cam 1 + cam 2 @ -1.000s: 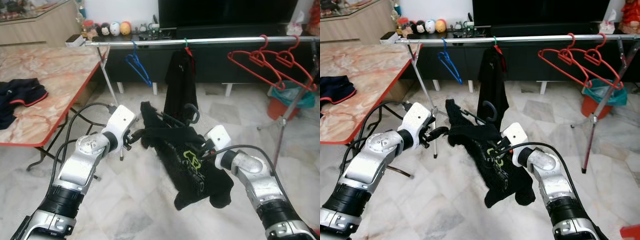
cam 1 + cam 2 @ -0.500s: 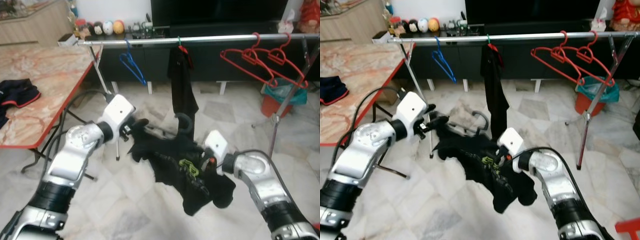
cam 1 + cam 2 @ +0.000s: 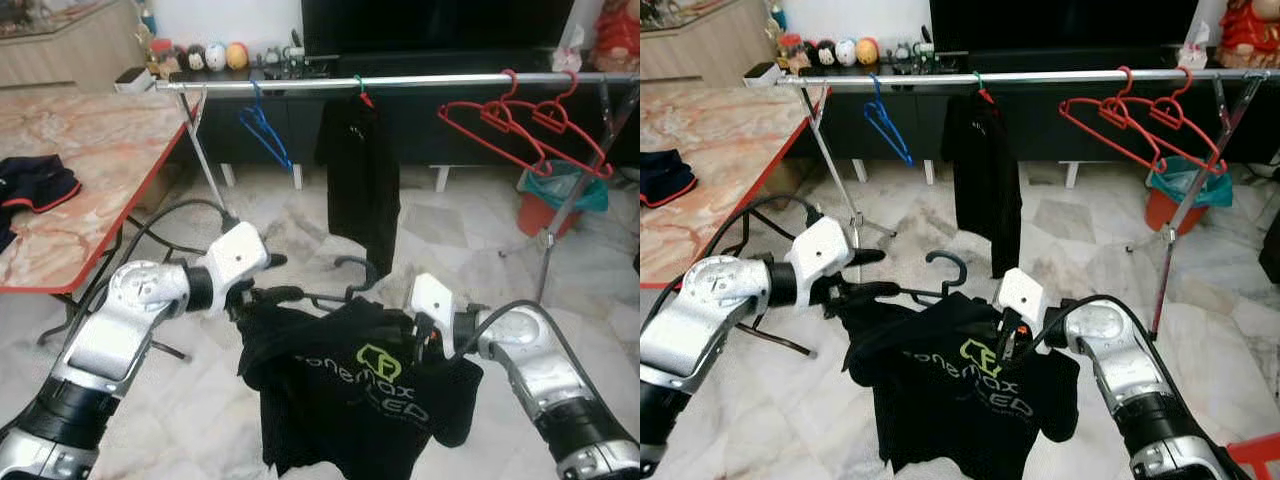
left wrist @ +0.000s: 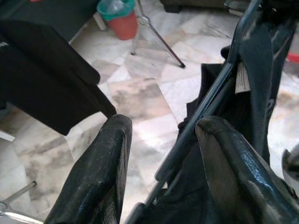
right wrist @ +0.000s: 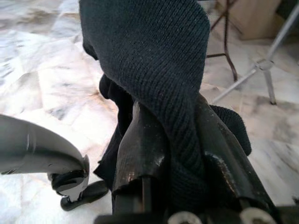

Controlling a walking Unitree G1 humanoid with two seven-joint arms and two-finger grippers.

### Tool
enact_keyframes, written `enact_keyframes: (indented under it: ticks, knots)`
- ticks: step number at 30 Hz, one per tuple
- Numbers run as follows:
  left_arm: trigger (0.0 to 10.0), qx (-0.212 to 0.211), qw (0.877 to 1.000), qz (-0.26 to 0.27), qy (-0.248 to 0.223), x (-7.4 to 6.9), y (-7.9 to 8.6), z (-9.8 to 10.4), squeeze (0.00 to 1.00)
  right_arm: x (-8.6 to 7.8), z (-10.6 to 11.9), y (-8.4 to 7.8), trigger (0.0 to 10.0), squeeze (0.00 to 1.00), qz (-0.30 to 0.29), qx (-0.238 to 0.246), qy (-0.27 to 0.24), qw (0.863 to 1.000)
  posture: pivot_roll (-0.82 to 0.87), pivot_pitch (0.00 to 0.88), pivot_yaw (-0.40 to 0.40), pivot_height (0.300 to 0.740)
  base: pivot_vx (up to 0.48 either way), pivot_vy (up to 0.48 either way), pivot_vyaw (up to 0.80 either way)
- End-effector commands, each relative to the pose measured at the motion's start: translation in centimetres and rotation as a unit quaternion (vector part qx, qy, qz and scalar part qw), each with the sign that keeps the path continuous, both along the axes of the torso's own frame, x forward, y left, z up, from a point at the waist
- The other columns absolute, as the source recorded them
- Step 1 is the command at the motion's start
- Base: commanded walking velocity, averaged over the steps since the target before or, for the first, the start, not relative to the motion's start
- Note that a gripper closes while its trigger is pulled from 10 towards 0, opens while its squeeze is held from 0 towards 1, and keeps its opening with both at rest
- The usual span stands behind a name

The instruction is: Hang hanger

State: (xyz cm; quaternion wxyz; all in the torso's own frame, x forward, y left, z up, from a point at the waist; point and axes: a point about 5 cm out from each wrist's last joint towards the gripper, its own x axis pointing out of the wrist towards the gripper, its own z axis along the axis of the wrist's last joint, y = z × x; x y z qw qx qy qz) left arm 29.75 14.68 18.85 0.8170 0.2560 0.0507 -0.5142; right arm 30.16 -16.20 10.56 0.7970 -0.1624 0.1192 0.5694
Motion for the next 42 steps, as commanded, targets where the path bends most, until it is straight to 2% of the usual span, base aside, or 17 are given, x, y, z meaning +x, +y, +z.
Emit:
enact_keyframes:
  ticks: [1, 9, 13, 15, 18, 21, 22, 23, 24, 25, 28, 34, 38, 42]
  knots:
    - [10.0, 0.014, 0.999, -0.029, -0.007, -0.4, -0.2, 0.5, 0.0, 0.3, 1.5, 0.7, 10.0, 0.0, 0.032, -0.007, -0.04, 0.999, 0.02, 0.0, 0.069, 0.719, 0.0, 0.0, 0.0]
    - [10.0, 0.024, 0.998, -0.062, 0.005, -0.7, -0.1, 1.1, 0.0, 0.5, 1.1, 0.9, 10.0, 0.0, 0.04, -0.038, -0.062, 0.997, 0.02, 0.0, 0.087, 0.719, 0.0, 0.0, 0.0]
    - [10.0, 0.002, 0.999, -0.046, -0.014, -0.2, -0.5, 1.5, 0.0, 1.0, 1.1, 0.9, 10.0, 0.0, 0.013, -0.038, -0.067, 0.997, 0.02, 0.0, 0.091, 0.719, 0.0, 0.0, 0.0]
    - [10.0, -0.034, 0.997, 0.027, -0.057, 1.4, -0.8, 2.0, 0.0, 2.0, 1.2, 0.4, 10.0, 0.0, -0.043, -0.044, -0.087, 0.994, 0.02, 0.0, 0.091, 0.719, 0.0, 0.0, 0.0]
    - [10.0, -0.066, 0.989, 0.095, -0.087, 2.6, -1.1, 2.3, 0.0, 2.5, 1.1, 0.1, 10.0, 0.0, -0.088, -0.048, -0.1, 0.99, 0.02, 0.0, 0.091, 0.719, 0.0, 0.0, 0.0]
    - [10.0, -0.091, 0.982, 0.138, -0.094, 3.0, -1.4, 2.4, 0.0, 3.2, 0.9, -0.3, 10.0, 0.0, -0.16, -0.035, -0.1, 0.982, 0.02, 0.0, 0.085, 0.719, 0.0, 0.0, 0.0]
    - [10.0, -0.105, 0.978, 0.157, -0.094, 3.1, -1.5, 2.4, 0.0, 3.2, 0.8, -0.4, 10.0, 0.0, -0.186, -0.014, -0.095, 0.978, 0.01, 0.0, 0.085, 0.719, 0.0, 0.0, 0.0]
    - [10.0, -0.105, 0.978, 0.157, -0.094, 3.1, -1.5, 2.4, 0.0, 3.2, 0.8, -0.4, 10.0, 0.0, -0.186, -0.014, -0.095, 0.978, 0.01, 0.0, 0.085, 0.719, 0.0, 0.0, 0.0]
    - [10.0, -0.116, 0.972, 0.178, -0.098, 3.2, -1.6, 2.3, 0.0, 3.1, 0.7, -0.2, 10.0, 0.0, -0.204, 0.009, -0.095, 0.974, 0.01, 0.0, 0.084, 0.719, 0.0, 0.0, 0.0]
    - [10.0, -0.117, 0.972, 0.183, -0.093, 3.1, -1.7, 2.0, 0.0, 2.6, 0.6, 0.2, 10.0, 0.0, -0.198, 0.03, -0.089, 0.976, 0.01, 0.0, 0.083, 0.719, 0.0, 0.0, 0.0]
    - [10.0, -0.107, 0.976, 0.172, -0.082, 2.8, -1.7, 1.3, 0.0, 1.6, 0.1, 0.8, 10.0, 0.0, -0.166, 0.041, -0.081, 0.982, 0.01, 0.0, 0.083, 0.719, 0.0, 0.0, 0.0]
    - [10.0, -0.083, 0.984, 0.135, -0.087, 2.3, -1.6, 0.9, 0.0, 1.4, -0.2, 0.6, 10.0, 0.0, -0.146, 0.024, -0.079, 0.986, 0.01, 0.0, 0.079, 0.719, 0.0, 0.0, 0.0]
    - [10.0, -0.031, 0.994, 0.074, -0.077, 1.7, -1.2, 0.7, 0.0, 1.3, 0.4, 0.6, 10.0, 0.0, -0.1, 0.011, -0.082, 0.992, 0.01, 0.0, 0.077, 0.719, 0.0, 0.0, 0.0]
    - [10.0, -0.014, 0.997, 0.038, -0.059, 1.1, -1.2, 0.4, 0.0, 0.9, 0.9, 0.8, 10.0, 0.0, -0.061, 0.016, -0.078, 0.995, 0.01, 0.0, 0.077, 0.719, 0.0, 0.0, 0.0]
